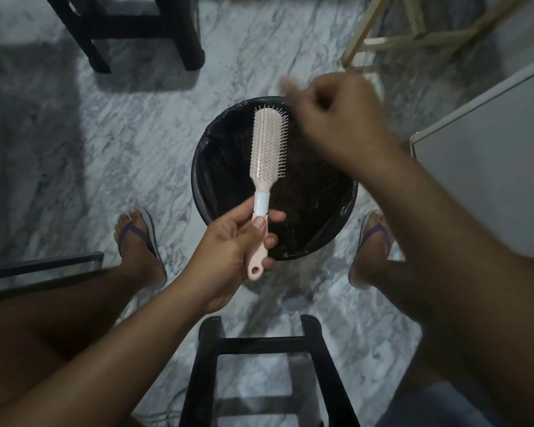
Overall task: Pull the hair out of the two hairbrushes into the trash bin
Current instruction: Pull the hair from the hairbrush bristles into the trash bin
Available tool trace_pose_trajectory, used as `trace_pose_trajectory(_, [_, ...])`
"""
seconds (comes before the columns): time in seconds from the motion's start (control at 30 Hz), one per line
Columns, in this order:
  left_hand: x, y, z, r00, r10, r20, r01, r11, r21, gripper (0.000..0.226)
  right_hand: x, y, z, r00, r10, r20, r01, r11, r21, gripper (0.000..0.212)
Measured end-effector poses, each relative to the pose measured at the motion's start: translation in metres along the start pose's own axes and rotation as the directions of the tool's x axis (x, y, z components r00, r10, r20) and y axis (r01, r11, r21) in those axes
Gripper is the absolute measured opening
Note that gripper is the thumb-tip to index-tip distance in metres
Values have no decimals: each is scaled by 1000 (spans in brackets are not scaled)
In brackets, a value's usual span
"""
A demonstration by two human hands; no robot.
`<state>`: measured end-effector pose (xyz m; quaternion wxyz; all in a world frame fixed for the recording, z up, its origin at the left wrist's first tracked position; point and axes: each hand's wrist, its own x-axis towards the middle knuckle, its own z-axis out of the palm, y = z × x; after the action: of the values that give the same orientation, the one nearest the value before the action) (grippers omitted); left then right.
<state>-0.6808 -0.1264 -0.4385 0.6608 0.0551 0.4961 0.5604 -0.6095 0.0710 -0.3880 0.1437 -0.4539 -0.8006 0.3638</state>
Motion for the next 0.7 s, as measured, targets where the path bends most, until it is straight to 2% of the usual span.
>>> trace_pose_trajectory(0.03, [0, 0, 0, 1000, 3, 4, -3, 1000, 11, 45, -5, 0, 7, 992, 7, 124, -1, 999, -46, 57])
trace_pose_trajectory(0.07, [-1, 0, 1, 1000, 6, 11, -7, 1000, 26, 45, -9, -1, 12, 972, 6, 235, 23, 993, -120, 74])
trace_pose_trajectory(0.1, [-1, -1, 2, 1000, 9, 18, -10, 999, 40, 46, -10, 2, 16, 953, 4, 302, 47, 986, -161, 90])
trace_pose_trajectory(0.13, [-2, -2, 3, 1000, 8, 22, -10, 999, 48, 47, -7, 2, 17, 954, 8, 299, 45, 985, -169, 95])
trace_pose_trajectory(0.2, [-4, -4, 4, 1000, 2, 28, -4, 999, 50, 49, 1, 4, 13, 975, 37, 217, -23, 998, -65, 80])
trace_pose_trajectory(0.27, [-6, -6, 4, 999, -5, 45, 2, 999, 51, 51, 9, 11, 8, 984, 59, 168, -63, 998, 17, 50])
trace_pose_trajectory(0.33, [-8, -7, 5, 998, -12, 67, 8, 999, 49, 50, 13, 15, 4, 987, 60, 146, -62, 998, 13, 22])
trace_pose_trajectory(0.4, [-10, -8, 5, 997, -11, 82, 8, 999, 37, 48, 16, 15, 2, 987, 113, 116, -124, 988, 93, 22])
trace_pose_trajectory(0.5, [-11, -9, 5, 996, -11, 87, 8, 999, 35, 46, 21, 13, -10, 972, 229, 48, -232, 920, 316, 25])
trace_pose_trajectory(0.57, [-10, -7, 4, 997, -19, 70, 18, 1000, 15, 47, 23, 13, -18, 981, 195, 10, -187, 928, 321, 25])
trace_pose_trajectory(0.63, [-8, -7, 3, 998, -19, 62, 18, 1000, 9, 48, 21, 13, -18, 989, 140, 37, -145, 939, 312, 26])
trace_pose_trajectory(0.7, [-8, -7, 3, 998, -22, 52, 21, 1000, 18, 48, 18, 9, -13, 988, 124, 93, -152, 899, 411, 28])
